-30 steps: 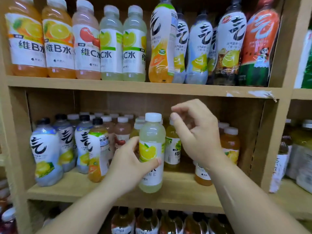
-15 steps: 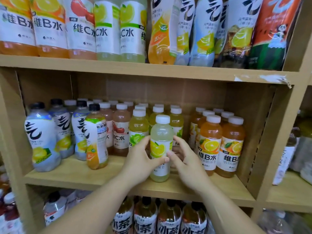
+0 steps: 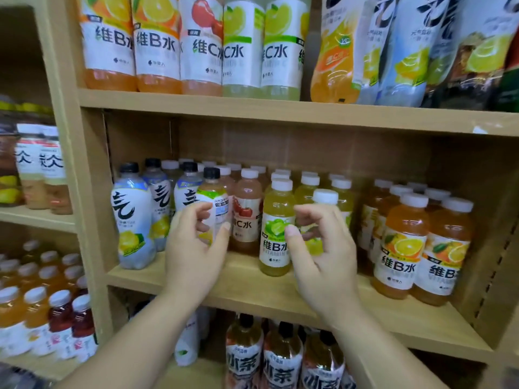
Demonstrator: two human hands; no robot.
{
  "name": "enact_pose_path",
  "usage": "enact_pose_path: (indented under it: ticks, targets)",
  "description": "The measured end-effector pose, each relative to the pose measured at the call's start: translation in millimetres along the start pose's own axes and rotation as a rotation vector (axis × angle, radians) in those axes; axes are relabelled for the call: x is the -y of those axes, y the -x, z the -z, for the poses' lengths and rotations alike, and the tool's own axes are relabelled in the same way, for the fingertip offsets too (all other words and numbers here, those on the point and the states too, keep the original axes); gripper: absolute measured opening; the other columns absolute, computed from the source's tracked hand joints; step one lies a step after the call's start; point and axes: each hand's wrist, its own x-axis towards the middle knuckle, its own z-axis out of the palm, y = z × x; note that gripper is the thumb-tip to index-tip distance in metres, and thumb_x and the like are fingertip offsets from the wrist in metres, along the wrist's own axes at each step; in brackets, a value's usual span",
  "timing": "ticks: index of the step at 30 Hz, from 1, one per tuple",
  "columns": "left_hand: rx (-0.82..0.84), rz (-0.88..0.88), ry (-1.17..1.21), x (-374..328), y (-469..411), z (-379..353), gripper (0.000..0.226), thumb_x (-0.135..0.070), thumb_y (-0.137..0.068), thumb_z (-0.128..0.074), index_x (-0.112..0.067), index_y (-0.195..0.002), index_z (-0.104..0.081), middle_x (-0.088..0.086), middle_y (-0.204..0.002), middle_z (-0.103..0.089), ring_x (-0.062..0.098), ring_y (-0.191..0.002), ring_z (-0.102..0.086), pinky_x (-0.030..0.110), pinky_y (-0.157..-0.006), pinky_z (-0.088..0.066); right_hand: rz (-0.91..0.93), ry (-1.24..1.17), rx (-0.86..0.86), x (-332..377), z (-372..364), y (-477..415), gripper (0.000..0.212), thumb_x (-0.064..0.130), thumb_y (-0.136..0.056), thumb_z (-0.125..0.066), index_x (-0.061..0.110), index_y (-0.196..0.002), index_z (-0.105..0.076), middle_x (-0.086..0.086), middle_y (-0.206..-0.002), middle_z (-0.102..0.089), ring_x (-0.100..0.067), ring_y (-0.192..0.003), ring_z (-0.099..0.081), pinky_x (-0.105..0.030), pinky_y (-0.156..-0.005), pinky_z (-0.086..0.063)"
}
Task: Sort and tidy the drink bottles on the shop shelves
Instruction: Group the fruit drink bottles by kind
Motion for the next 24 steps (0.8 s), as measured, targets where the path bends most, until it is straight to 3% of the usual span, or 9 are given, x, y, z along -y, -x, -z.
enact_pose_path:
  ticks: [2, 4, 8, 10, 12, 15, 18, 21, 24]
  targets:
    - [-0.039, 0.085, -0.046, 20.2, -8.4, 7.1, 0.041, -0.026, -0.090, -0.071, -0.028, -0.127, -0.053, -0.006, -0.117, -0.053, 0.014, -0.101, -0.057, 0.033, -0.083, -0.053, -0.090, -0.069, 0.168, 9.1, -31.8, -6.3, 0.027, 0.026, -0.097, -0.061, 0.034, -0.122, -0.058, 0.017, -0.116, -0.058, -0.004, -0.111, -0.058, -0.014, -0.086, -0.048]
    - [0.026, 0.205, -0.073, 39.4, -11.9, 8.5, 0.046, -0.028, -0.094, -0.067, -0.023, -0.137, -0.051, -0.001, -0.127, -0.054, 0.015, -0.106, -0.057, 0.027, -0.082, -0.049, -0.273, -0.166, 0.321, 7.0, -65.0, -13.6, 0.033, 0.023, -0.099, -0.062, 0.043, -0.124, -0.052, 0.015, -0.123, -0.059, 0.002, -0.114, -0.058, -0.014, -0.091, -0.050]
    - [0.198, 0.291, -0.030, 56.9, -10.7, 5.9, 0.047, -0.028, -0.098, -0.063, -0.026, -0.143, -0.050, -0.006, -0.121, -0.065, 0.011, -0.099, -0.064, 0.031, -0.088, -0.051, -0.551, -0.199, 0.436, -14.4, -117.3, -30.4, 0.030, 0.035, -0.100, -0.060, 0.035, -0.129, -0.051, 0.010, -0.124, -0.066, -0.010, -0.115, -0.063, -0.040, -0.105, -0.050]
    - [0.261, 0.292, -0.004, 59.0, -11.7, 6.8, 0.048, -0.027, -0.099, -0.062, -0.030, -0.145, -0.049, -0.015, -0.114, -0.064, 0.008, -0.099, -0.065, 0.033, -0.092, -0.052, -0.597, -0.218, 0.466, -16.1, -129.2, -34.0, 0.034, 0.037, -0.098, -0.064, 0.039, -0.127, -0.047, 0.013, -0.121, -0.066, -0.012, -0.114, -0.063, -0.041, -0.105, -0.050]
    - [0.292, 0.287, 0.022, 62.9, -15.4, 9.1, 0.052, -0.026, -0.099, -0.063, -0.033, -0.148, -0.047, -0.015, -0.117, -0.063, 0.008, -0.103, -0.065, 0.037, -0.097, -0.053, -0.610, -0.228, 0.474, -13.7, -135.1, -36.2, 0.041, 0.034, -0.095, -0.070, 0.039, -0.127, -0.044, 0.013, -0.117, -0.066, -0.012, -0.112, -0.063, -0.035, -0.101, -0.051]
    - [0.311, 0.289, 0.071, 63.3, -19.4, 15.9, 0.058, -0.025, -0.097, -0.066, -0.035, -0.150, -0.043, -0.011, -0.117, -0.063, 0.008, -0.098, -0.064, 0.033, -0.092, -0.054, -0.586, -0.171, 0.437, -12.5, -139.7, -35.6, 0.046, 0.035, -0.090, -0.076, 0.035, -0.126, -0.048, 0.013, -0.116, -0.068, -0.010, -0.107, -0.064, -0.030, -0.095, -0.052]
    - [0.305, 0.241, 0.140, 54.6, -16.8, 27.9, 0.061, -0.024, -0.096, -0.069, -0.045, -0.144, -0.039, -0.009, -0.123, -0.062, 0.003, -0.100, -0.062, 0.022, -0.087, -0.051, -0.504, -0.187, 0.424, -7.7, -135.7, -31.1, 0.048, 0.037, -0.090, -0.074, 0.041, -0.132, -0.050, 0.017, -0.118, -0.071, -0.004, -0.108, -0.067, -0.039, -0.100, -0.054]
    - [0.273, 0.167, 0.211, 32.6, -14.9, 42.3, 0.060, -0.037, -0.089, -0.071, -0.058, -0.136, -0.039, -0.013, -0.132, -0.062, 0.003, -0.112, -0.063, 0.029, -0.095, -0.055, -0.412, -0.227, 0.414, 12.8, -117.1, -38.1, 0.058, 0.035, -0.092, -0.071, 0.047, -0.142, -0.043, 0.021, -0.123, -0.069, -0.002, -0.113, -0.065, -0.043, -0.100, -0.054]
    - [0.169, 0.045, 0.311, -8.8, -22.2, 55.9, 0.064, -0.042, -0.076, -0.070, -0.063, -0.130, -0.043, -0.015, -0.125, -0.068, -0.010, -0.109, -0.062, 0.016, -0.088, -0.055, -0.325, -0.295, 0.376, 43.7, -82.2, -59.4, 0.071, 0.034, -0.092, -0.072, 0.042, -0.153, -0.036, 0.018, -0.131, -0.066, -0.004, -0.117, -0.064, -0.043, -0.103, -0.053]
